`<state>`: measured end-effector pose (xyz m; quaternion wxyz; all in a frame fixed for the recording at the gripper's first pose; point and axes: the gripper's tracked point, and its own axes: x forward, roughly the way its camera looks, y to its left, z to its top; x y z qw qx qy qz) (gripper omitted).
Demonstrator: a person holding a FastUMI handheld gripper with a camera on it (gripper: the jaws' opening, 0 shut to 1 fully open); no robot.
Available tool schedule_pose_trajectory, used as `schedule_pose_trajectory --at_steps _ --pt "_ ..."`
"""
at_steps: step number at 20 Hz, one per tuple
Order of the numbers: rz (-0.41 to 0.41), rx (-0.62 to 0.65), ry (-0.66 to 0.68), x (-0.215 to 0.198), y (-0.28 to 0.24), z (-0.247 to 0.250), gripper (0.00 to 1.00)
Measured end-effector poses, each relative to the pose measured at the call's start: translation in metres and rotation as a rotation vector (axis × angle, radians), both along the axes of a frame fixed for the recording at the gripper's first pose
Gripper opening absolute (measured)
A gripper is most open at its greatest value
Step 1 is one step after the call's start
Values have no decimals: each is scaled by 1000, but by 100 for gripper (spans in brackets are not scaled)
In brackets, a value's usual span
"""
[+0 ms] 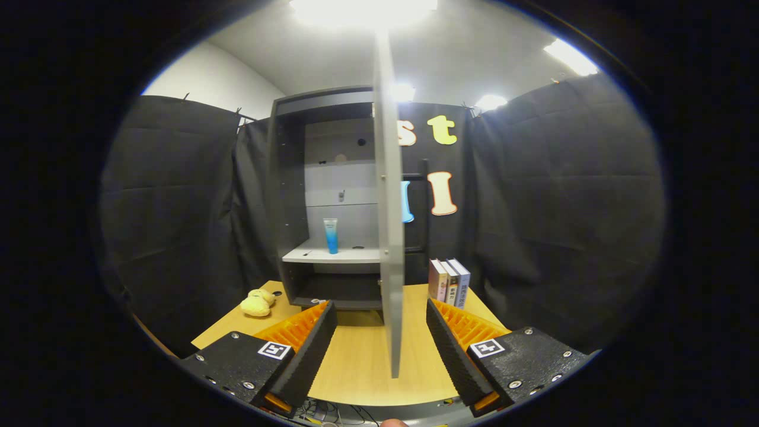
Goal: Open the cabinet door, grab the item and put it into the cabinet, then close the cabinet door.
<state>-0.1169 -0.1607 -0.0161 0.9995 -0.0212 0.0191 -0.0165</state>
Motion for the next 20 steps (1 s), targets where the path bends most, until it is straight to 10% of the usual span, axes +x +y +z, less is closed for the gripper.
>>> schedule_pose_trajectory --at_steps 6,20 --pt "-51 -10 -57 34 -76 25 94" --pt "151 43 -23 85 -69 27 92"
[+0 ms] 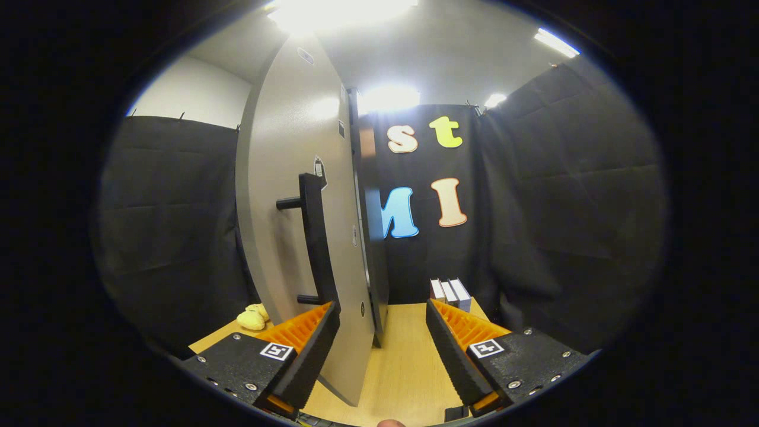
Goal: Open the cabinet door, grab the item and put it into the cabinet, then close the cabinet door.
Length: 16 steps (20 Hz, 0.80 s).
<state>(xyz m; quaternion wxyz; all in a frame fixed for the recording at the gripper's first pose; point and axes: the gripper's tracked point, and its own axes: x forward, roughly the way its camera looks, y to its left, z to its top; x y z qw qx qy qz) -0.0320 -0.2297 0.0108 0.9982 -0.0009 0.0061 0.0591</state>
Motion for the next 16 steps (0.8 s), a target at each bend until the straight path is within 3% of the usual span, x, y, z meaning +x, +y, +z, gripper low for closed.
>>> schedule_pose_trajectory --at_steps 7,16 --pt "77 -3 20 -5 61 -5 92" --pt "128 -16 7 18 165 -8 92"
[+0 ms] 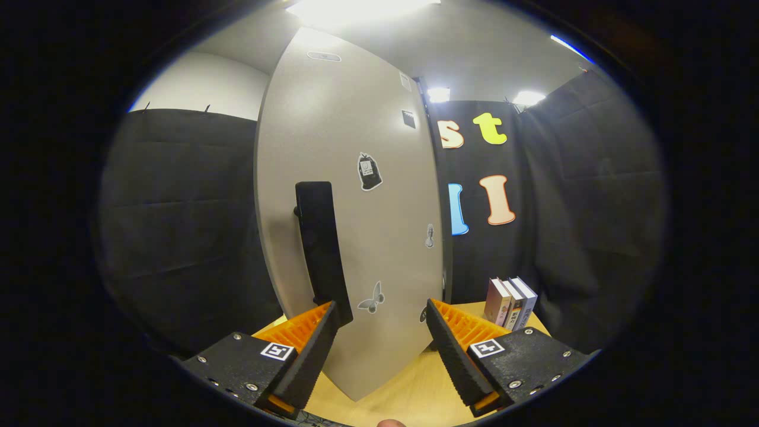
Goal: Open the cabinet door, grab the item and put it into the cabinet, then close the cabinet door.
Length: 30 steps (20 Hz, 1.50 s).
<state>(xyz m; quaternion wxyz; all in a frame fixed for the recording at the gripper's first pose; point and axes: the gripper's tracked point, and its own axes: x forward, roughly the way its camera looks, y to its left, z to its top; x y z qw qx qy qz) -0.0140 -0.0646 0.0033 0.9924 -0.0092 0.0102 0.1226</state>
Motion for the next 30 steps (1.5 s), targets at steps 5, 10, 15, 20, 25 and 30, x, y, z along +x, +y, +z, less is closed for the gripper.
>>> schedule_pose_trajectory --at_steps 5,10,15,20,25,30 --pt "-5 -7 -14 19 51 -1 92" --pt "-33 -56 -63 27 85 -2 93" --pt "-80 -30 -57 37 96 -9 93" --pt "-91 -11 -62 42 102 -13 93" --pt "-107 11 -45 44 97 -15 93" --pt "-108 11 -50 43 91 -12 93"
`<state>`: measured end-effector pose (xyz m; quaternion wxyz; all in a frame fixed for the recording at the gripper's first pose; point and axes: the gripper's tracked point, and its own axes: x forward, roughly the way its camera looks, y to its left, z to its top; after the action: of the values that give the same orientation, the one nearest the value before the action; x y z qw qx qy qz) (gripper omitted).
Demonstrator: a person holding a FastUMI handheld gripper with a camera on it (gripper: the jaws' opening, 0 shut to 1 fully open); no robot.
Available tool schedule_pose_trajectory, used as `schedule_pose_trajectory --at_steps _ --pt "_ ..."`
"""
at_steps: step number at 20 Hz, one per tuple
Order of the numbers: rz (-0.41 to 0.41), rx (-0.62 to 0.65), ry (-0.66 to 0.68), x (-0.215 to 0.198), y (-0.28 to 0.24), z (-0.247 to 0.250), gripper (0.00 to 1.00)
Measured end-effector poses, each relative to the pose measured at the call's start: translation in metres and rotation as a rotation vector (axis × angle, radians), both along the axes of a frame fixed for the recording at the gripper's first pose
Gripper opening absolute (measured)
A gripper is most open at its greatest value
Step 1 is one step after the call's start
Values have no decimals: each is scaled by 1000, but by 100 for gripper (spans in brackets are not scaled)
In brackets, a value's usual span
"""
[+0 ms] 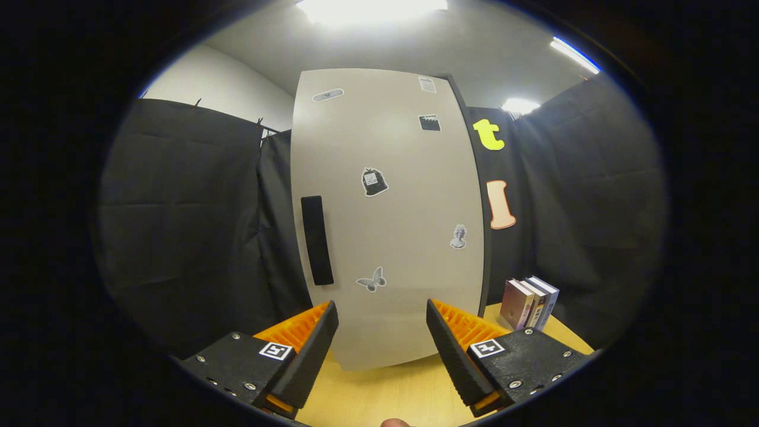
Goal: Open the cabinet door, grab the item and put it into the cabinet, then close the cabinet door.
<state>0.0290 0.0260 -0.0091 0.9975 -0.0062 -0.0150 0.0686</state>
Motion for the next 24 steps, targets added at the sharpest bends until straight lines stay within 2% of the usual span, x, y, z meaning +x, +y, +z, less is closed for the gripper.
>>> schedule_pose_trajectory --at_steps 12,24 --pt "-12 -2 0 1 -5 -4 93" --pt "-23 56 16 4 -14 -10 93"
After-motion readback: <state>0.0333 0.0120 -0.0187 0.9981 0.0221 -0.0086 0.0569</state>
